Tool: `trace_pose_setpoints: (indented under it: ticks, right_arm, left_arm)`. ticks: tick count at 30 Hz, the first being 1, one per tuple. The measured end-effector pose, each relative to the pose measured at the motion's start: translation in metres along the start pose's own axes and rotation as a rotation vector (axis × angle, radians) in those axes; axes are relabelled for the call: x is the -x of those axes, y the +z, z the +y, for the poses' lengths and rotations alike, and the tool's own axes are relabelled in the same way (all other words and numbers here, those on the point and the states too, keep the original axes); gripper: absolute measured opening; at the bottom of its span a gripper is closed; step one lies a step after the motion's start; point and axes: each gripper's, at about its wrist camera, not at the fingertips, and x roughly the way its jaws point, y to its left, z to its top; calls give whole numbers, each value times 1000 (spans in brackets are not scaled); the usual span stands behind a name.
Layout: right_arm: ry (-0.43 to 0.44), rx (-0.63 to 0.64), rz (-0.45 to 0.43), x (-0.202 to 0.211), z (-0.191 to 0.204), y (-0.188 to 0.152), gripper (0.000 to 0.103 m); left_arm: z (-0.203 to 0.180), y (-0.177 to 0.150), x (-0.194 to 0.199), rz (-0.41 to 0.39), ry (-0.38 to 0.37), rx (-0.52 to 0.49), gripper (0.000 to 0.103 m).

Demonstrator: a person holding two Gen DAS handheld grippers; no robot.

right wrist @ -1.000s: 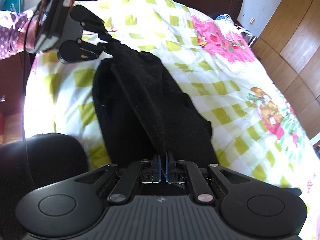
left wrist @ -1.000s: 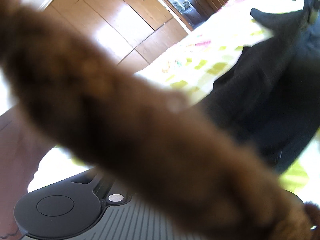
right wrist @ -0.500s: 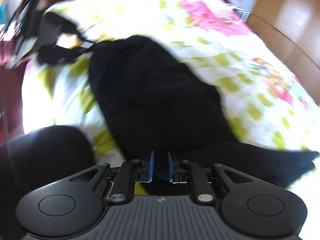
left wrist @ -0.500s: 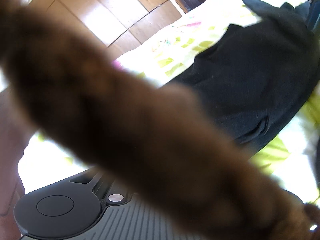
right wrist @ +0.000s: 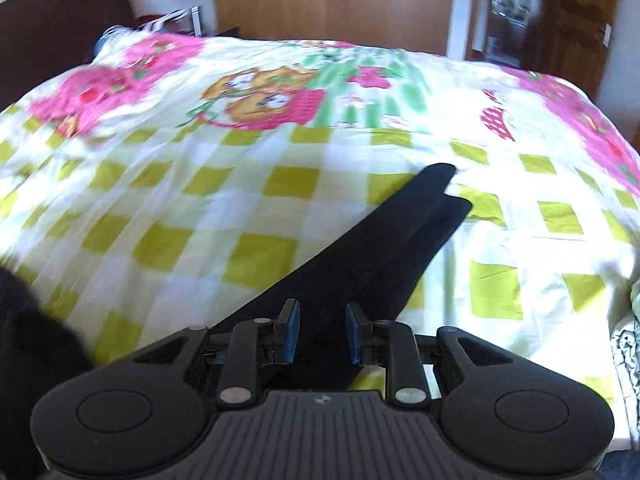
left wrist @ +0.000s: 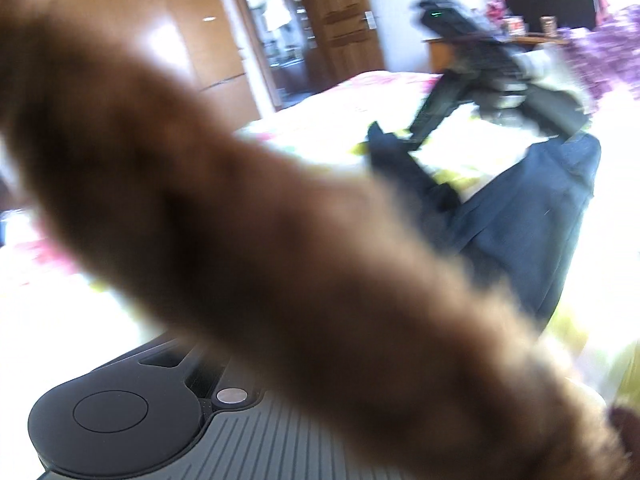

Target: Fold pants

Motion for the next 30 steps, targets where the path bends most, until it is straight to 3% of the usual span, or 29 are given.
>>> trace_pose_setpoints:
  ticks: [5, 12, 13, 14, 16, 19, 23, 27, 30]
  right_arm:
    - [15, -185, 9, -37, -46, 22, 38]
    - [37, -273, -4, -67, -59, 30, 38]
    - [43, -284, -13, -67, -61, 31, 33]
    - [54, -297, -23, -65, -63, 32, 22]
    - [92, -327, -54, -57, -69, 35, 20]
    - [141, -352, -133, -24, -81, 39, 19]
    - [236, -434, -256, 63, -113, 26, 19]
    - [239, -495, -357, 172, -152, -29, 19]
    - [165, -571, -352, 219, -180, -93, 19]
  left_arm:
    - [-19, 12, -44, 15, -89, 20, 16]
    - [-25, 15, -61, 43, -106, 23, 16]
    - [-26, 16, -61, 43, -104, 17, 16]
    - [-27, 18, -63, 43, -103, 11, 16]
    - [-29, 24, -67, 47, -102, -3, 16]
    - [-33, 30, -70, 49, -92, -29, 16]
    - [-39, 39, -64, 42, -83, -55, 16]
    - [-55, 53, -48, -11, -114, -98, 16]
    - [-75, 61, -38, -49, -157, -116, 16]
